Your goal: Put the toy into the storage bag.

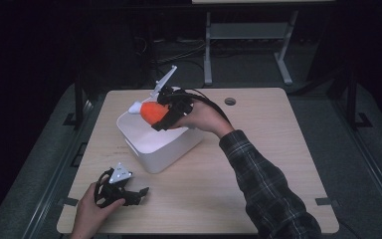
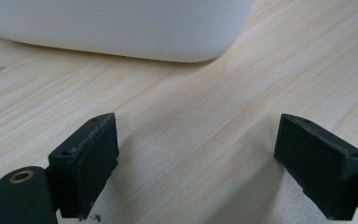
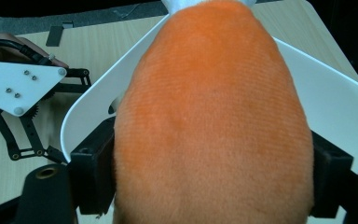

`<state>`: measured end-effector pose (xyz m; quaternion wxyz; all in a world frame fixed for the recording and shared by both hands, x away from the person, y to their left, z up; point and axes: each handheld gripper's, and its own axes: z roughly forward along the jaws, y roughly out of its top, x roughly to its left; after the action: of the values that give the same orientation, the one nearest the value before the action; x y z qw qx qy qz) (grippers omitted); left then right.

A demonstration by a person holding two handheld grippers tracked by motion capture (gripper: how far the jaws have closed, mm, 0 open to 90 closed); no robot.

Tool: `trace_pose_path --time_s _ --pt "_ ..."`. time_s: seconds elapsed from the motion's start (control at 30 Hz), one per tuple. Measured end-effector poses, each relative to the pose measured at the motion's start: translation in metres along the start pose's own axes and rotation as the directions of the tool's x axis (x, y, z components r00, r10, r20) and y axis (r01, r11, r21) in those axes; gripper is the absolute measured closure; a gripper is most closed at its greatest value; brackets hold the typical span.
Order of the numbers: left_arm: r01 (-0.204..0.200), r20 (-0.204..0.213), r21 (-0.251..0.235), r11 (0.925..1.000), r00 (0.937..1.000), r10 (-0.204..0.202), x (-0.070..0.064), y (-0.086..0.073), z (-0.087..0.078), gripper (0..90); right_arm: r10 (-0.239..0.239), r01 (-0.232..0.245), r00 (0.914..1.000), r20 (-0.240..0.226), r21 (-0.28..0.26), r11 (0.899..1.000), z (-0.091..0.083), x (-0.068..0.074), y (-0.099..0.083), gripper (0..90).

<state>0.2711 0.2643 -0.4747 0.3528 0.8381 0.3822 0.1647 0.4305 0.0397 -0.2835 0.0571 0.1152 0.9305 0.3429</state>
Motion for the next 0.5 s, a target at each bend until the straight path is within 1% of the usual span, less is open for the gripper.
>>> trace_pose_path --time_s 0.23,0.37,0.5 --pt "0.003 0.001 0.0 1.0 1.0 -0.003 0.0 0.0 0.0 12.7 -0.009 0.01 0.9999 -0.011 0.018 1.0 0.015 -0.002 0.008 21.3" --pt "-0.003 0.0 0.002 1.0 1.0 0.003 0.0 0.0 0.0 12.7 -0.016 0.016 0.9997 -0.019 0.024 1.0 0.025 -0.002 0.013 21.3" --pt "-0.003 0.0 0.002 1.0 1.0 0.003 0.0 0.0 0.0 12.7 -0.027 0.028 0.9994 -0.022 0.041 0.999 0.034 -0.002 0.015 21.3"
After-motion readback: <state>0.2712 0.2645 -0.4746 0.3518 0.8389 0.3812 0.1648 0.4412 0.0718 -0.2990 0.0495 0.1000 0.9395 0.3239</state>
